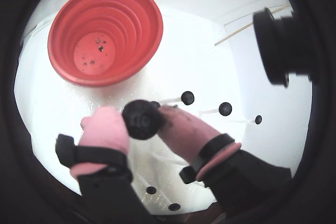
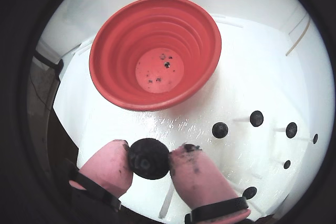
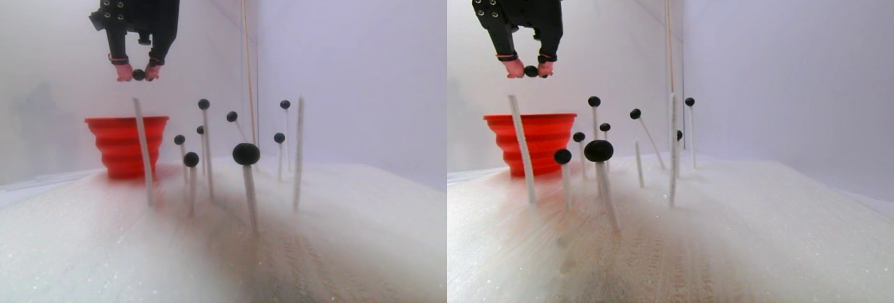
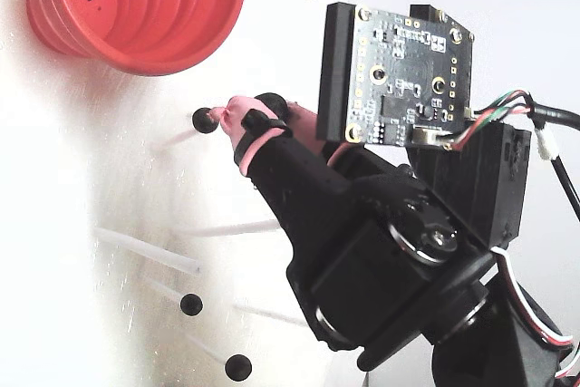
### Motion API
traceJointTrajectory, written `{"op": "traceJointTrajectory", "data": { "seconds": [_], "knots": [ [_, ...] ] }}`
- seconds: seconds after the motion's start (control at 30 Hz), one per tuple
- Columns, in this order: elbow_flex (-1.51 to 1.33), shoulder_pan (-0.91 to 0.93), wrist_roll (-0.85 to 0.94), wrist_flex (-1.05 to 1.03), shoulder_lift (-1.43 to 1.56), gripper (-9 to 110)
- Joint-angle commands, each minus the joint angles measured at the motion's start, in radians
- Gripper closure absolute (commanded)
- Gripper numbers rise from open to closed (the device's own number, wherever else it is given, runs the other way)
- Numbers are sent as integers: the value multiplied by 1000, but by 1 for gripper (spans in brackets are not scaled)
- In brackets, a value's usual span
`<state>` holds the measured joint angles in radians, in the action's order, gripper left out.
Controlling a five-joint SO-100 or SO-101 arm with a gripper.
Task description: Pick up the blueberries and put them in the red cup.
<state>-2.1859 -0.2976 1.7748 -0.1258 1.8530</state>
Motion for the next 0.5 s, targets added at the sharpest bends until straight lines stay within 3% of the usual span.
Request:
{"op": "traceJointTrajectory", "data": {
  "seconds": [0.0, 0.47],
  "knots": [
    [117, -23, -5, 38, -3, 89],
    [242, -55, -25, 115, -135, 89]
  ]
}}
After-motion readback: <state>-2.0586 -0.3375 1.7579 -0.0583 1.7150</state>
